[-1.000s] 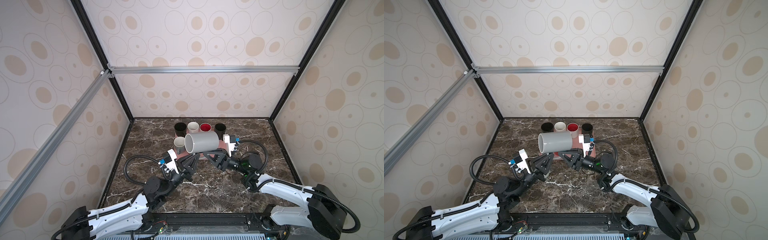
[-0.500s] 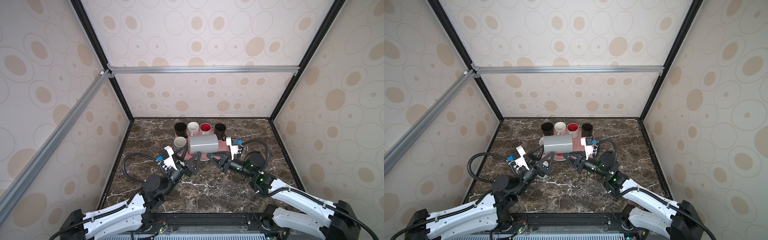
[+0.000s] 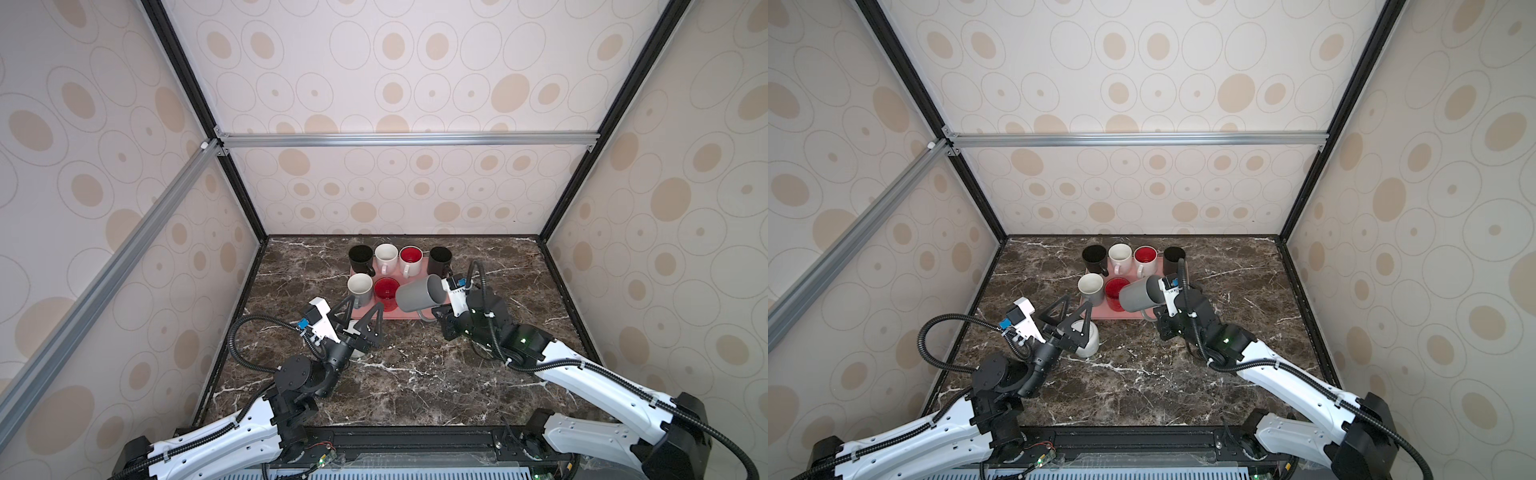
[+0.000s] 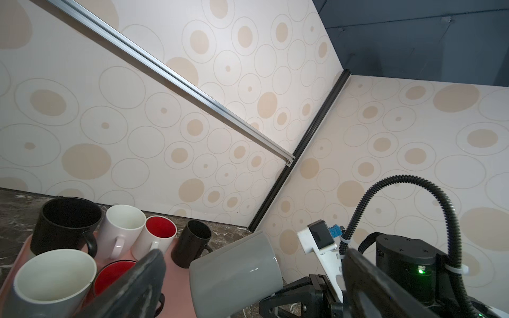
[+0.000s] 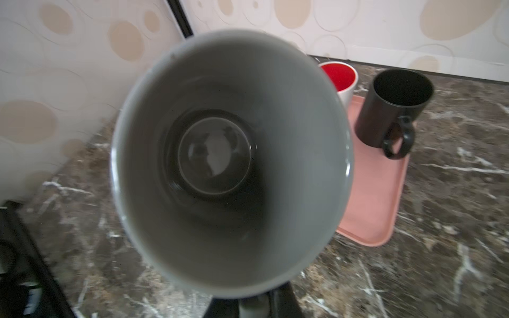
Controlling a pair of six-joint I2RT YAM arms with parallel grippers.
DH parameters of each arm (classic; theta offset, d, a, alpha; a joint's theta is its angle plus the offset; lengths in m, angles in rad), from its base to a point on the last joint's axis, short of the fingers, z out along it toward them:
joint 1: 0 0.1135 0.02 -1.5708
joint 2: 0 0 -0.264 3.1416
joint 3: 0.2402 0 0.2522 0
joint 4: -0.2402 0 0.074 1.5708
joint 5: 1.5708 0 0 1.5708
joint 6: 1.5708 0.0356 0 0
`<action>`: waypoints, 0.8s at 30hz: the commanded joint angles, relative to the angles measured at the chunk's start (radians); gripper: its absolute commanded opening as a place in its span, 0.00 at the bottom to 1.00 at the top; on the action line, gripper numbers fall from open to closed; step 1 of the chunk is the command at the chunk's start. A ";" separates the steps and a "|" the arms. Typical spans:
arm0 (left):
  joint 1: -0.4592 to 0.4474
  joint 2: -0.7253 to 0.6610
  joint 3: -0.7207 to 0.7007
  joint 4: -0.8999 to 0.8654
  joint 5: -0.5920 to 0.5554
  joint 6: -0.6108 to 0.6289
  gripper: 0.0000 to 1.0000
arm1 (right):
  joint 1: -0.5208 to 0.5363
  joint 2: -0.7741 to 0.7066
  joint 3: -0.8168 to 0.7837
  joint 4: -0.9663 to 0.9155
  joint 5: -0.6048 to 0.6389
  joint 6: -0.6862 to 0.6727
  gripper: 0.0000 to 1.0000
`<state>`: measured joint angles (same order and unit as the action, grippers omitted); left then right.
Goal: Turn the mug right side up
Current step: Place the mug on the tray.
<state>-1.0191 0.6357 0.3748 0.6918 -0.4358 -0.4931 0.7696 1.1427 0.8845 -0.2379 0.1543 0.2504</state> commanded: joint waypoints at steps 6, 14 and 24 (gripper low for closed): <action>0.003 -0.090 -0.038 -0.115 -0.096 -0.005 0.99 | -0.032 0.213 0.240 -0.159 0.244 -0.186 0.00; 0.003 -0.156 -0.058 -0.163 -0.119 -0.013 0.99 | -0.105 0.462 0.468 -0.287 0.236 -0.252 0.00; 0.002 -0.204 -0.068 -0.204 -0.141 -0.017 0.99 | -0.115 0.664 0.606 -0.356 0.251 -0.251 0.00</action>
<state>-1.0191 0.4492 0.3080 0.5072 -0.5499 -0.5014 0.6598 1.8072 1.4319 -0.5919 0.3782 0.0021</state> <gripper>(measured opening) 0.994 0.141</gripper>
